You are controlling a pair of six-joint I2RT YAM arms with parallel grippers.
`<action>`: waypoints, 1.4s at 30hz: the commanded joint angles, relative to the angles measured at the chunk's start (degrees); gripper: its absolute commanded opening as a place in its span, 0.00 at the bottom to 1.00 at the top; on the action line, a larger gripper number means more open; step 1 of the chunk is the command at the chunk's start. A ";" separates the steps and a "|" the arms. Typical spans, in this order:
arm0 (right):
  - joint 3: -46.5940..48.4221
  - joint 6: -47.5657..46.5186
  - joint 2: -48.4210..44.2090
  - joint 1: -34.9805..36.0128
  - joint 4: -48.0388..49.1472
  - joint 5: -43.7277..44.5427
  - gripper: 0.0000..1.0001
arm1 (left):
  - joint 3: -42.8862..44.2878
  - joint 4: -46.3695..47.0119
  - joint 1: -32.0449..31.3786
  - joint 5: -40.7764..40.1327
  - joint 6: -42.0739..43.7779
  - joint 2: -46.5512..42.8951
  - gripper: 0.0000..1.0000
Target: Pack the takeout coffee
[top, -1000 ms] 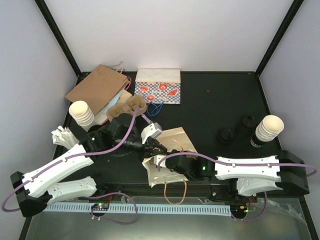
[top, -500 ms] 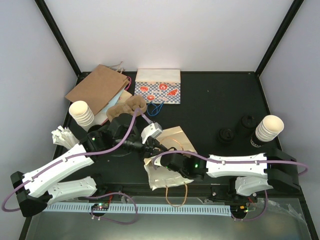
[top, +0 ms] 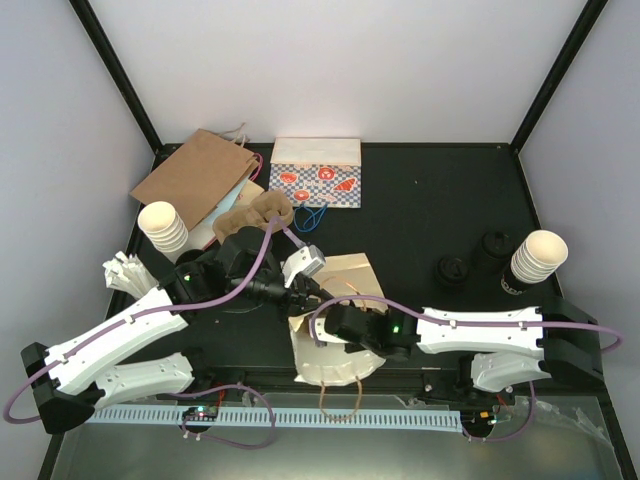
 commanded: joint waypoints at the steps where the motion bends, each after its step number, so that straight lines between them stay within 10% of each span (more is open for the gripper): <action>1: 0.27 1.59 0.61 -0.20 -2.94 -6.57 0.01 | 1.70 2.55 -0.42 1.68 0.23 -0.06 0.02; 42: 4.50 2.14 14.37 -3.53 11.57 -3.09 0.01 | -1.68 6.05 -0.51 9.10 -4.33 -0.38 0.01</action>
